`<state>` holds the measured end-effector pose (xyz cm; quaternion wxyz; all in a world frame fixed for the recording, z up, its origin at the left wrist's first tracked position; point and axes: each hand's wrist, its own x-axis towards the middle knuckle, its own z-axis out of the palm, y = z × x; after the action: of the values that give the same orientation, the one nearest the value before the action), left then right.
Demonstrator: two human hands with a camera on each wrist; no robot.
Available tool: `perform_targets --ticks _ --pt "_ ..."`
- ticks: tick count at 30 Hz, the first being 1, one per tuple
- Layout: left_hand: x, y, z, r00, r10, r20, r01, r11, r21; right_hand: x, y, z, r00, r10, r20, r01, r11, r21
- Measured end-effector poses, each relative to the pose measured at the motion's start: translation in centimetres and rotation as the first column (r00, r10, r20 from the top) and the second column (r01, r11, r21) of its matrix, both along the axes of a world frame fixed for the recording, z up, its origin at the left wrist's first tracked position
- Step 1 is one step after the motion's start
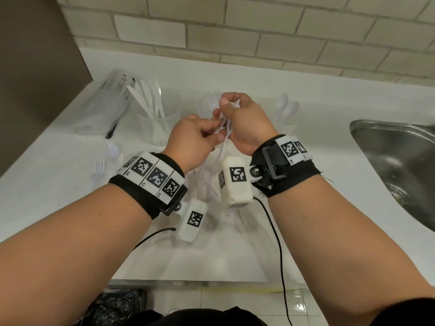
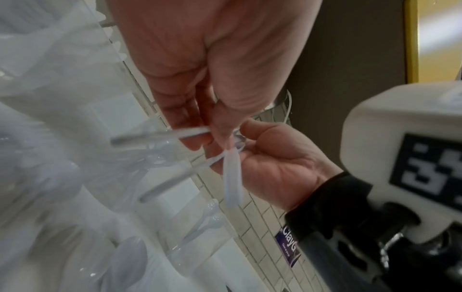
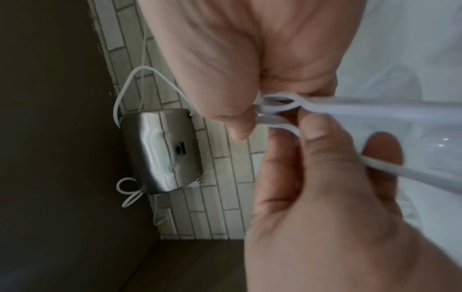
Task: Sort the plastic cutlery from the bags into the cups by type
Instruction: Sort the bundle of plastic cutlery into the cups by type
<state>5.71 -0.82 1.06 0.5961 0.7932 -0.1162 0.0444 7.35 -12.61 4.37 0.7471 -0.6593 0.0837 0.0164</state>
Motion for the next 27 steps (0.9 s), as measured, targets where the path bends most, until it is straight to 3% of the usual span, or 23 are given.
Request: perform_targets --ticks 5,9,11,13,15,16,20,25,27 --pt "-0.4 0.3 0.3 1.0 -0.016 0.017 0.015 1.0 0.027 -0.6 -0.1 0.5 0.996 0.088 0.035 -0.083 0.988 -0.128" --pt "-1.0 1.8 0.8 0.998 -0.068 0.013 0.066 0.993 0.097 0.4 -3.1 2.6 0.969 -0.08 0.233 0.119 0.98 -0.159" --pt "-1.4 3.1 0.7 0.998 -0.065 0.005 0.062 0.973 0.223 1.5 -6.0 4.4 0.883 -0.214 0.418 0.303 0.94 -0.158" --pt "-1.8 4.2 0.5 0.997 -0.067 -0.024 0.071 0.932 0.356 2.3 -8.7 5.8 0.745 -0.307 0.593 0.459 0.88 -0.12" --pt "-2.2 4.9 0.0 0.994 -0.07 -0.078 0.098 0.883 0.459 2.9 -10.6 6.3 0.636 -0.333 0.696 0.555 0.824 -0.114" --pt "-2.4 5.0 -0.3 0.991 -0.077 -0.108 0.121 0.859 0.497 3.4 -11.2 6.0 0.62 -0.332 0.711 0.58 0.804 -0.13" --pt "-3.1 4.8 -1.2 0.974 -0.095 -0.205 0.199 0.793 0.576 5.5 -12.6 2.4 0.718 -0.326 0.616 0.578 0.772 -0.265" --pt "-3.3 5.7 -2.2 0.96 -0.003 -0.28 0.202 0.701 0.684 6.9 -12.8 -0.9 0.896 -0.255 0.364 0.418 0.761 -0.496" --pt "-3.2 6.1 -2.4 0.951 0.058 -0.302 0.182 0.685 0.705 7.1 -13.0 -1.1 0.93 -0.212 0.3 0.355 0.73 -0.584"
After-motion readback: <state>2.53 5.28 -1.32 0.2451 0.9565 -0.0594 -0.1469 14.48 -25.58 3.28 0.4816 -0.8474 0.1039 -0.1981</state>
